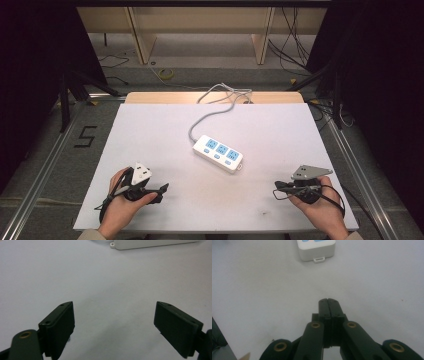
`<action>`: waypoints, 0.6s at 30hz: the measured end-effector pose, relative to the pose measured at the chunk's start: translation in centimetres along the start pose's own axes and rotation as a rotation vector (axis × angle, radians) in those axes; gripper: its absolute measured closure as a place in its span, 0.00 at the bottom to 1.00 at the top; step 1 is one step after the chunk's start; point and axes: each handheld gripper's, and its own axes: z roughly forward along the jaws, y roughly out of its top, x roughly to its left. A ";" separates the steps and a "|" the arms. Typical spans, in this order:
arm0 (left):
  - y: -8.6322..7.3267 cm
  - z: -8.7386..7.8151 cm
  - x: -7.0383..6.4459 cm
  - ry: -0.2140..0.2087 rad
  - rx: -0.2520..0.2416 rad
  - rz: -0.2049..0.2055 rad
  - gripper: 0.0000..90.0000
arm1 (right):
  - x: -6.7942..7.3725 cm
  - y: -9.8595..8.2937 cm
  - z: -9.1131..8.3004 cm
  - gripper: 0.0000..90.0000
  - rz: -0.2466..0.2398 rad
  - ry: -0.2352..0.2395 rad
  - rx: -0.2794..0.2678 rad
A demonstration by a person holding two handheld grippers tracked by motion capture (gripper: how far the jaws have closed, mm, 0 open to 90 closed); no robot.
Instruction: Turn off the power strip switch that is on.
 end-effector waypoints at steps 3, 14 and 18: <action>0.0 0.0 0.0 0.002 -0.005 -0.003 0.19 | 0.0 0.2 0.1 1.00 0.000 -0.004 0.006; 0.0 0.0 0.0 0.002 -0.001 0.004 0.19 | 0.1 0.7 0.2 1.00 -0.014 -0.007 0.025; 0.1 0.0 0.0 0.002 -0.001 0.004 0.19 | 0.2 0.9 0.3 1.00 -0.019 -0.010 0.028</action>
